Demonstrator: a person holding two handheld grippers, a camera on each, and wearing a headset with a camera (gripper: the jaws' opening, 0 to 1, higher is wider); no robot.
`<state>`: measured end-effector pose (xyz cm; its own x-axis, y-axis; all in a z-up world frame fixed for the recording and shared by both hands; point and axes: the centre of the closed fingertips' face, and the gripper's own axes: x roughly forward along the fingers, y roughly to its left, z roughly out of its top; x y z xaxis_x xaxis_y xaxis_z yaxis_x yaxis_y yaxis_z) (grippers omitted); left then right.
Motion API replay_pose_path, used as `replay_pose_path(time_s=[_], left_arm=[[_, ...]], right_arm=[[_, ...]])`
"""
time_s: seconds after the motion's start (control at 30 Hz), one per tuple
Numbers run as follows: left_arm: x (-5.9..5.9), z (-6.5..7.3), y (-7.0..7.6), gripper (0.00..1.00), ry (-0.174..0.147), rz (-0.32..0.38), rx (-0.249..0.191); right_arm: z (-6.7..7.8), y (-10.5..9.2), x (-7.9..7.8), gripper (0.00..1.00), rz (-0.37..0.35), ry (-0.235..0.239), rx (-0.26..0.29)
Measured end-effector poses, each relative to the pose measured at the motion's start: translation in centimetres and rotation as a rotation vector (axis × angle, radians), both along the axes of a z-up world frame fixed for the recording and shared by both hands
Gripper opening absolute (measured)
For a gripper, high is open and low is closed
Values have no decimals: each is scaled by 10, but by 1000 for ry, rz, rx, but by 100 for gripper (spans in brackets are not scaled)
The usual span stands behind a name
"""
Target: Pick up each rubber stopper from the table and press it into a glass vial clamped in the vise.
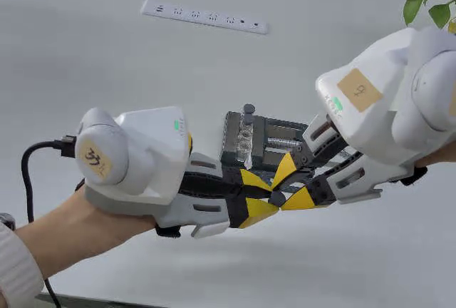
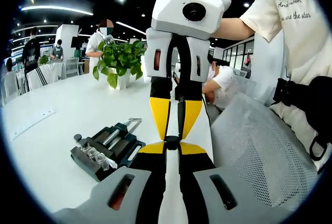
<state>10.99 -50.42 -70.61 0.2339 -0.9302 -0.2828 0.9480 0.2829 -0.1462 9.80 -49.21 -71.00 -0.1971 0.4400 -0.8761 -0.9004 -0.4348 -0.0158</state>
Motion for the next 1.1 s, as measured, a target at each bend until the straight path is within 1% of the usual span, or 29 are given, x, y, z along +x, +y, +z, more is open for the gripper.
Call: replay_pose_path(time_s=[0.07, 0.13, 0.2, 0.23, 0.27, 0.3, 0.33, 0.37, 0.43, 0.5, 0.57, 0.6, 0.63, 0.7, 0.73, 0.8, 0.87, 0.93, 0.97, 1.03, 1.07, 1.1], left_arm=[[1, 0, 1, 5, -4, 5, 3], [2, -1, 1, 5, -21, 11, 11], [4, -2, 3, 5, -20, 21, 15], [6, -3, 4, 6, -20, 28, 24], [7, -6, 4, 11, -34, 30, 40], [7, -7, 4, 16, -37, 35, 47], [6, -8, 4, 17, -33, 30, 48], [5, -9, 4, 16, -32, 25, 53], [5, -12, 5, 18, -38, 30, 68], [8, -16, 7, 29, -39, 55, 84], [13, -18, 10, 42, -49, 85, 97], [15, -20, 12, 47, -48, 99, 105], [16, -21, 14, 50, -48, 107, 107], [20, -21, 17, 55, -60, 123, 113], [21, -22, 19, 57, -56, 132, 118], [25, -23, 23, 63, -57, 154, 126], [30, -26, 29, 68, -46, 181, 142], [33, -29, 33, 73, -41, 194, 149], [34, -31, 37, 76, -30, 205, 159], [34, -33, 42, 81, -26, 222, 165], [35, -35, 45, 84, -22, 236, 173], [37, -36, 48, 88, -26, 252, 184]], right_arm=[[-1, 0, 1, 5, -2, 3, 0], [-1, 1, 2, 5, -8, 5, 0], [-2, 2, 4, 5, -8, 0, 1], [-2, 2, 4, 5, -10, 1, -1], [-2, 2, 5, 5, -11, -4, 1], [-2, 3, 8, 5, -15, -7, 4], [-1, 3, 10, 5, -21, -10, 5], [-2, 3, 12, 5, -25, -10, 4], [-2, 3, 17, 5, -30, -16, 3], [-2, 2, 20, 5, -35, -17, -3], [-3, 1, 25, 5, -44, -18, -11], [-3, 1, 27, 5, -46, -19, -13], [-4, 0, 29, 5, -49, -22, -17], [-4, 0, 31, 5, -48, -21, -22], [-4, 0, 32, 5, -48, -22, -23], [-4, 1, 35, 5, -46, -24, -30], [-5, 0, 40, 5, -45, -23, -33], [-6, 0, 43, 5, -45, -23, -37], [-6, 0, 45, 5, -44, -24, -39], [-7, 1, 51, 5, -45, -28, -41], [-7, 1, 53, 5, -46, -31, -43], [-8, 1, 55, 5, -46, -31, -46]])
